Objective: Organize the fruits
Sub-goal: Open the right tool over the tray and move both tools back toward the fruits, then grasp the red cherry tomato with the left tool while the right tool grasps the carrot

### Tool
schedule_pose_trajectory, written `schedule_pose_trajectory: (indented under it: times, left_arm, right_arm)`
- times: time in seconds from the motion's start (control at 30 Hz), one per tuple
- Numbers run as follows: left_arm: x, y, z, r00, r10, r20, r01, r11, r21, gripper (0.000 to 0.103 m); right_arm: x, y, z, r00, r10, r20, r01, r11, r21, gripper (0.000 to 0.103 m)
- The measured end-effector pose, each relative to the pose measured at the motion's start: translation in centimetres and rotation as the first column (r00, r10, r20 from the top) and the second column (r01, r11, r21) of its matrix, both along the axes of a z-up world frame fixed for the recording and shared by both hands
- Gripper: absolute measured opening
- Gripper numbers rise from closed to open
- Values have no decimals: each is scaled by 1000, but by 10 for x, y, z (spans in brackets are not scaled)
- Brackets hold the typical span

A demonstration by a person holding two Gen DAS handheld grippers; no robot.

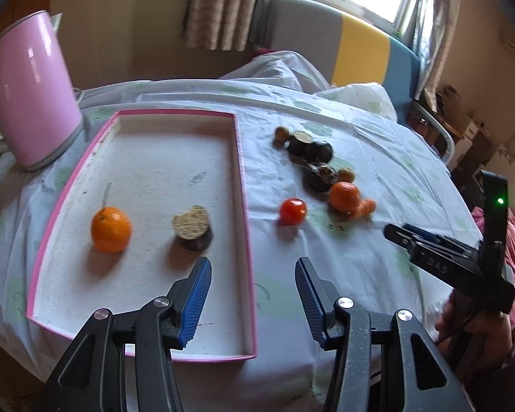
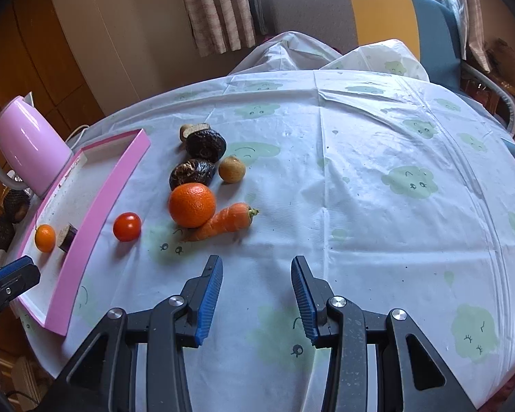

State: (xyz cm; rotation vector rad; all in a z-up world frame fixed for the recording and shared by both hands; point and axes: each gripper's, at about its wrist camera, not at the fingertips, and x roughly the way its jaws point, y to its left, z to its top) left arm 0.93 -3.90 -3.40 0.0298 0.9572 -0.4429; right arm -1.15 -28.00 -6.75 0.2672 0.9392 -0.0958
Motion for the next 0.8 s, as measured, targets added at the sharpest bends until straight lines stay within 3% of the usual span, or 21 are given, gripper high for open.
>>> schedule_pose_trajectory:
  times: [0.2, 0.5, 0.7, 0.8]
  left_arm:
    - [8, -23, -1, 995, -99, -22, 98, 995, -31, 51]
    - [39, -61, -13, 980, -194, -38, 196, 980, 33, 50]
    - [56, -75, -27, 970, -232, -69, 237, 969, 74, 50]
    - [63, -78, -32, 966, -244, -84, 251, 964, 85, 50]
  right_arm:
    - [12, 1, 5, 995, 98, 28, -98, 995, -21, 42]
    - [23, -1, 1, 978, 209, 15, -207, 976, -69, 42]
    - [41, 0, -4, 924, 382, -32, -383, 916, -117, 43]
    - [53, 2, -5, 881, 468, -69, -473, 871, -133, 57]
